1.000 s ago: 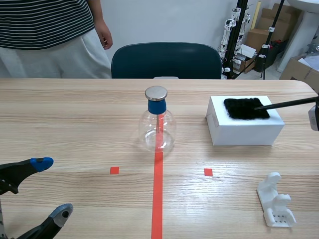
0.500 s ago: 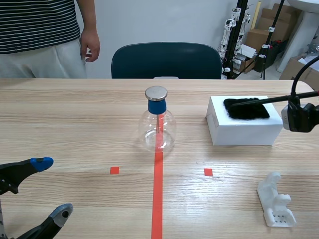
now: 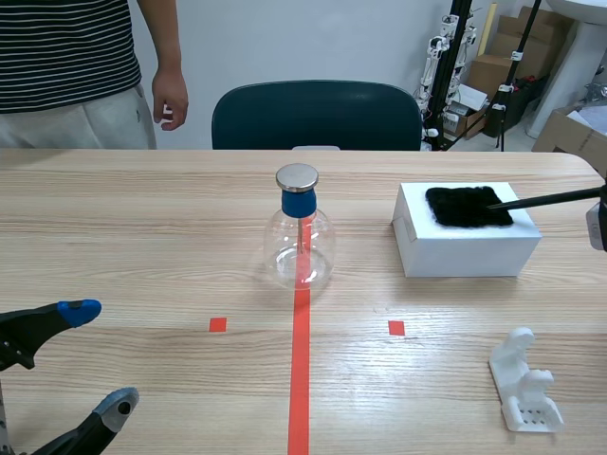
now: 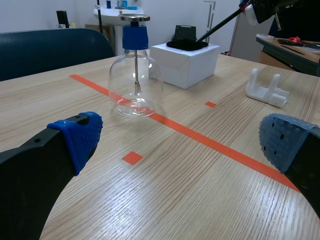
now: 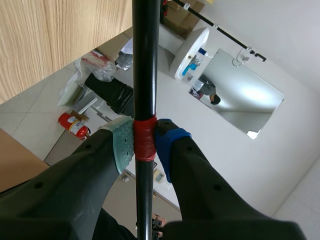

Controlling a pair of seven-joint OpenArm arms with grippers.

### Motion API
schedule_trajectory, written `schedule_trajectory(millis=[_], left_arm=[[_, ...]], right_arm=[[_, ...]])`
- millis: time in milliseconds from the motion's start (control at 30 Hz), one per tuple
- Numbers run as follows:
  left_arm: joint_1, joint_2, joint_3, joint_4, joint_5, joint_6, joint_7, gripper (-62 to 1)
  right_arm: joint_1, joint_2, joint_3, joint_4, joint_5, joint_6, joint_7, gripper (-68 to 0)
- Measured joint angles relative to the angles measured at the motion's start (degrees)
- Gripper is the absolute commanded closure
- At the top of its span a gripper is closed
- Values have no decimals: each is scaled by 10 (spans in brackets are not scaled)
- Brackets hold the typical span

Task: Do the electroscope experiment. rub the rod on the fur

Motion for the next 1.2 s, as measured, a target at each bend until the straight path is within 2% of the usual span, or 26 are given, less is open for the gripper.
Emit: schedule_trajectory(millis=[233,367,467,667,700,800,933,1033,1200], left_arm=[[0,0,0,0,0,0,0,-623],[0,0,0,0,0,0,0,-623],[0,0,0,0,0,0,0,-623],[0,0,0,0,0,0,0,-623],[0,0,0,0,0,0,0,-623],[0,0,0,0,0,0,0,-623],[0,0,0,0,0,0,0,-623],[0,0,0,0,0,0,0,-623],[0,0,0,0,0,0,0,-623]], right_arm=[[0,-58,0,48,-25,3,-24,-42],[-1,-65,-1,61,-24,4,-30,-42],[-3,-45,-1,58,13,5,-37,-42],[-30,42,0,42,98,4,-14,-42],[-32,51,0,41,111,-3,-12,-42],[-32,65,0,44,146,-55,-1,-42],[-57,78,17,89,174,-91,14,-42],[-114,79,62,139,184,-118,35,-42],[-225,66,155,231,201,-139,67,-42]])
